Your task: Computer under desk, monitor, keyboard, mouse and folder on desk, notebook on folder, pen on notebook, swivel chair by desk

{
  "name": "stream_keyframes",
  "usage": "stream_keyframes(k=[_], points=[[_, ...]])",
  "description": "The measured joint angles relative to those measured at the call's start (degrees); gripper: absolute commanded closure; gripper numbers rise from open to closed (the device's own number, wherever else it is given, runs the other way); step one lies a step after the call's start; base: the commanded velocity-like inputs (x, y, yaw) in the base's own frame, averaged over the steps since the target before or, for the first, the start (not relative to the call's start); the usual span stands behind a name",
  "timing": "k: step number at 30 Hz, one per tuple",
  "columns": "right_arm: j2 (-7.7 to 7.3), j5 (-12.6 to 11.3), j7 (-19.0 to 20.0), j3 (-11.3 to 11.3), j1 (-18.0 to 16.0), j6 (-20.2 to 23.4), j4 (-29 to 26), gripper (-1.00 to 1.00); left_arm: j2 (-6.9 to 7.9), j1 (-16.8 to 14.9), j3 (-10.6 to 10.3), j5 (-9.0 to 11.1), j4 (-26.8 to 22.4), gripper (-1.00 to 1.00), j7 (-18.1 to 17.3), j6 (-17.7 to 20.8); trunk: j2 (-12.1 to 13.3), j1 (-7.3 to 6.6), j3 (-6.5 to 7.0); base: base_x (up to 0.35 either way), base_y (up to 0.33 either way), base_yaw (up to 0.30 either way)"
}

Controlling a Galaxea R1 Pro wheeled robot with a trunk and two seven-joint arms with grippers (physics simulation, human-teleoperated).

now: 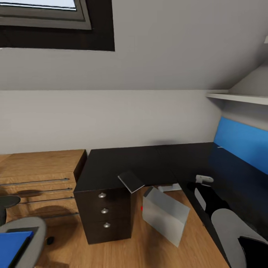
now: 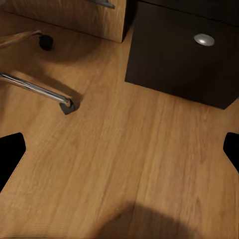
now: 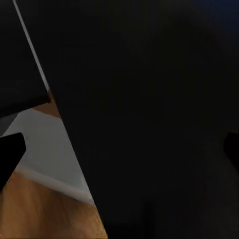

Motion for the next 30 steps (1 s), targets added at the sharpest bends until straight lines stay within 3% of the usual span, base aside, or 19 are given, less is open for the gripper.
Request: stream_keyframes(k=[30], points=[[0.12, -0.16, -0.01, 0.06, 0.05, -2.42, 1.02, -1.0, 0.81, -0.02, 0.41, 0.08, 0.13, -1.0, 0.34, 0.11, 0.0, 0.0, -1.34, 0.0, 0.0, 0.243]])
